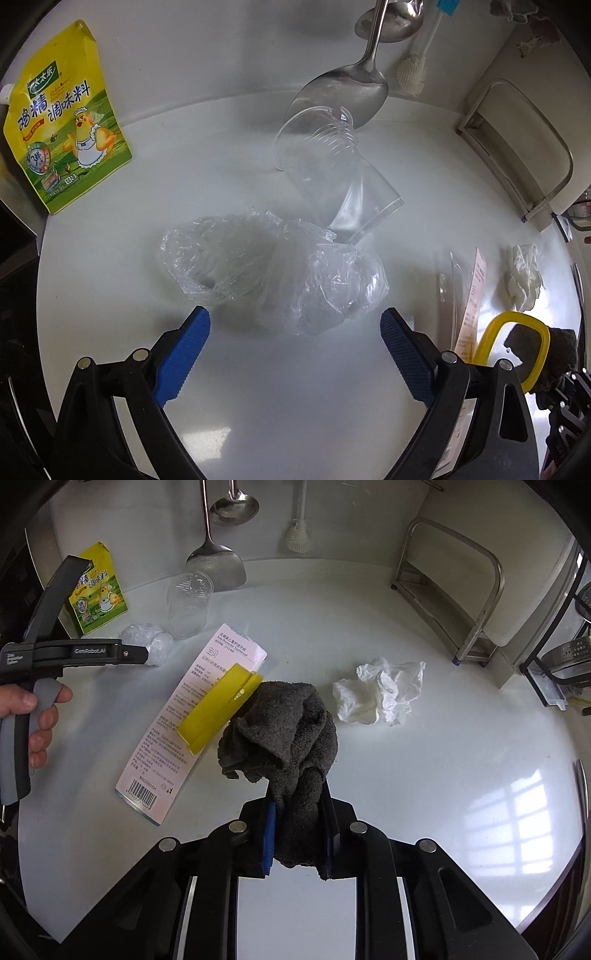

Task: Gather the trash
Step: 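Grasp the grey cloth with the right tool while the left tool grasps the plastic bag, then carry the plastic bag and grey cloth over the grey bin with both tools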

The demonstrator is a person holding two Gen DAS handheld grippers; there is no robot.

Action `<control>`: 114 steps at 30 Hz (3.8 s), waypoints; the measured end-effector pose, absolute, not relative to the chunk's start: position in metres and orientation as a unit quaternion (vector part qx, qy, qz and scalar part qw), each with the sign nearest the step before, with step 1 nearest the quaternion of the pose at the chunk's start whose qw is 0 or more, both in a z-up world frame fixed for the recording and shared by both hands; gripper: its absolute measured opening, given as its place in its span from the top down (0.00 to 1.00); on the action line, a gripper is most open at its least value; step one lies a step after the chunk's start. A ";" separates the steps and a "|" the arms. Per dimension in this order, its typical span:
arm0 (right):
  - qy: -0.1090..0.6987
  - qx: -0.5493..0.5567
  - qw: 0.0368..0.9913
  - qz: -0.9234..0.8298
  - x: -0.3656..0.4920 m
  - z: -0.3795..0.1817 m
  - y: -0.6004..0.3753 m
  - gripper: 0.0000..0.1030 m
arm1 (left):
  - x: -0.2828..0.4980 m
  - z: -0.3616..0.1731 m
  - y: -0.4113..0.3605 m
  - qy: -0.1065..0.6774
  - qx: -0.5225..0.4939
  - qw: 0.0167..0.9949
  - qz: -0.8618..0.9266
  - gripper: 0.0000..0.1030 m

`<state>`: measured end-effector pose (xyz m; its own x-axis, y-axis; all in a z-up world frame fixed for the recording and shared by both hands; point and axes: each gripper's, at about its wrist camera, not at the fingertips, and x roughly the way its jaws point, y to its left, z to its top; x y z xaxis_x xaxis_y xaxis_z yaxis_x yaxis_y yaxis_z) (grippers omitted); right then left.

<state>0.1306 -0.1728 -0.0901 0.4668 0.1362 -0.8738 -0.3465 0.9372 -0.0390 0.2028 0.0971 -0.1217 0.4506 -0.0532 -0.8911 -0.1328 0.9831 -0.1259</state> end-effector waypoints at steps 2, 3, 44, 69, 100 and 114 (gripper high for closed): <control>0.485 -0.118 0.857 0.130 0.122 -0.081 -0.176 0.82 | 0.209 -0.127 0.098 0.528 -0.099 0.843 0.028 0.11; 0.478 -0.126 0.861 0.122 0.118 -0.077 -0.178 0.82 | 0.212 -0.129 0.099 0.530 -0.104 0.841 0.031 0.11; 0.469 -0.070 0.868 0.147 0.076 -0.053 -0.186 0.82 | 0.146 -0.076 0.088 0.460 -0.095 0.882 -0.040 0.92; 0.470 -0.035 0.857 0.209 -0.003 -0.041 -0.219 0.82 | 0.013 -0.039 0.017 0.467 -0.049 0.882 -0.025 0.92; 0.497 -0.022 0.844 0.202 -0.121 -0.063 -0.278 0.82 | -0.095 -0.053 -0.088 0.497 -0.013 0.862 -0.101 0.91; 0.514 -0.012 0.837 0.189 -0.152 -0.076 -0.299 0.82 | -0.118 -0.069 -0.118 0.515 0.010 0.845 -0.148 0.91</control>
